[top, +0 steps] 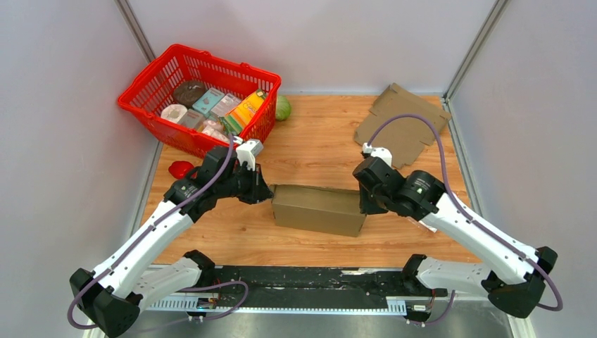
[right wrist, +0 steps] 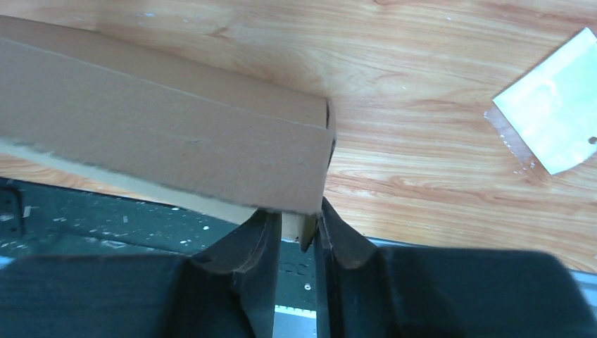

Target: Fold the paper box

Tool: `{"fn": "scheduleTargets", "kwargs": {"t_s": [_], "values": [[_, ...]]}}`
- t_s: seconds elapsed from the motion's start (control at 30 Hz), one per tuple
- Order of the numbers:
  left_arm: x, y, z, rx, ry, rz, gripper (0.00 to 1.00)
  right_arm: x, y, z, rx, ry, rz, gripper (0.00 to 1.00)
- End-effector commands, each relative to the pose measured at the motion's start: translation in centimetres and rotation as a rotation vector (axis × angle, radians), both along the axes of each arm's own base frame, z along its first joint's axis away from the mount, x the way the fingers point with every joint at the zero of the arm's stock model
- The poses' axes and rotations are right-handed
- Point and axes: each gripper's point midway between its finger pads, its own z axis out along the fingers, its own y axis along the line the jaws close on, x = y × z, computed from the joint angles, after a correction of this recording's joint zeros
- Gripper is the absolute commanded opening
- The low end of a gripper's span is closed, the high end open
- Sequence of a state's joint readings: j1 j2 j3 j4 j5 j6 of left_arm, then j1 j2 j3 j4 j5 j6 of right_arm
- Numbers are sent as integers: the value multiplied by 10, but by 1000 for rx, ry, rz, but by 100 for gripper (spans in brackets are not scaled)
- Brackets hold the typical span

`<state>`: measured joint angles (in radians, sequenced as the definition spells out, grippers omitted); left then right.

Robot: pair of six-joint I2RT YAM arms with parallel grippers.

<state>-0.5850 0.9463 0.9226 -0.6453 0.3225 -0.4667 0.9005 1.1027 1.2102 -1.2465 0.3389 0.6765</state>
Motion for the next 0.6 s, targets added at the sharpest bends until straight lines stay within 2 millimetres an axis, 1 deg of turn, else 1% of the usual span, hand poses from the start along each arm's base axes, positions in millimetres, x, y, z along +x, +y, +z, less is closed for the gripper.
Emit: {"fn": "scheduleTargets", "kwargs": {"t_s": [0.0,0.07,0.13,0.3,0.43,0.5,0.57], "values": [[-12,2,-13,24,56,-22,0,9,21,43,216,-126,26,26],[-13,2,-13,24,56,-24,0,9,19,54,240,-140,28,27],[-12,2,-13,24,58,-22,0,7,17,59,238,-141,31,27],[-13,1,-13,21,56,-24,0,8,8,45,152,-111,26,30],[-13,2,-13,24,54,-23,0,4,9,36,138,-80,38,31],[-13,2,-13,24,52,-24,0,3,7,29,108,-59,37,28],[-12,2,-13,24,52,-26,0,3,5,24,80,-43,35,22]]}}
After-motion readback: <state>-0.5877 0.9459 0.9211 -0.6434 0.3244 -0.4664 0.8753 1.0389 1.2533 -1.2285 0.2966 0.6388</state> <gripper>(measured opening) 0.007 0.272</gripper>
